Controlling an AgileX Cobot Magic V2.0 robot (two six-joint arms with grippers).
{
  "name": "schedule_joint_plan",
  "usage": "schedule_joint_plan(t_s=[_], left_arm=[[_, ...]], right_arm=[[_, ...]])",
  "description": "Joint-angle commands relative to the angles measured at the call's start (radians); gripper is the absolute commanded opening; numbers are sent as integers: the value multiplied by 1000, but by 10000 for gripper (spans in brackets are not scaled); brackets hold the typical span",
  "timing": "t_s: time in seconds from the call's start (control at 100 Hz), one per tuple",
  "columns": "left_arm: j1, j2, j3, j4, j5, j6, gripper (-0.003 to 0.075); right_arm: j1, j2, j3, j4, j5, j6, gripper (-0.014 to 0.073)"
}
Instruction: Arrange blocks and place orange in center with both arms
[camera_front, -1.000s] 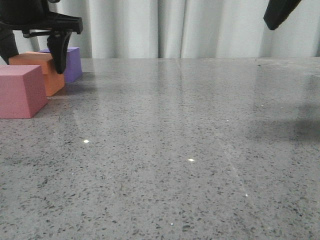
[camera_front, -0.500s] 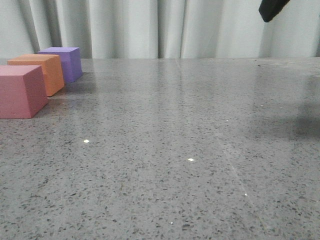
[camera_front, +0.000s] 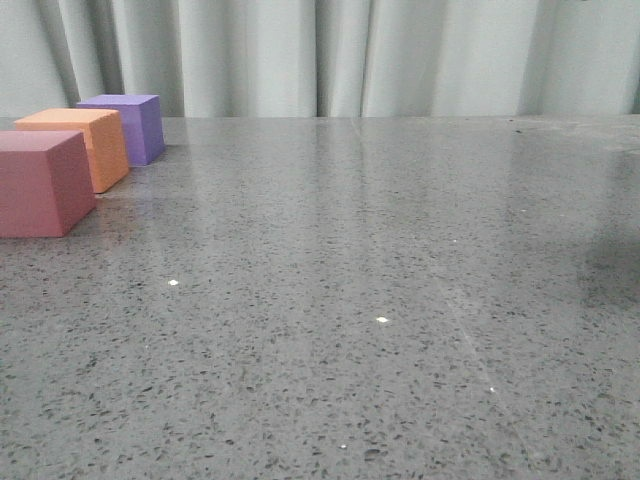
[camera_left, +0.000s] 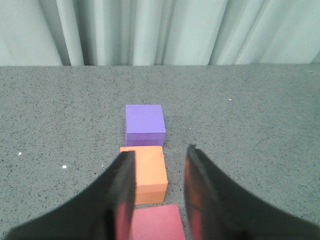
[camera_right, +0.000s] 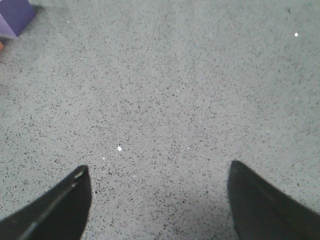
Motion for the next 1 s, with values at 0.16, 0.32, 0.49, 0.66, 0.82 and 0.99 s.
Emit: schedule_joint_plan(t_s=[0.16,0.32,0.49,0.66,0.82,0.99], left_arm=[[-1,-220,255,11,-213,3,-18],[-1,-342,412,0,-286,3,-19],[-1,-469,539,-3,-363,3,-19],[-1,-579,626,-3,-402,3,-19],[-1,-635,660,-3,-404,3,-19],[-1,-635,660,-3,-404,3,-19]], right_arm=[[-3,-154,108,-50,-142,-8,1],[-3,-244,185,-50,-180,-8,-117],[-3,-345,263,-53,-218,-8,-117],[-3,-442,330,-54,-291,-8,-120],[-3,-482,339,-54,-299,-8,-120],[-3,-481,339,-54,-296,-8,-120]])
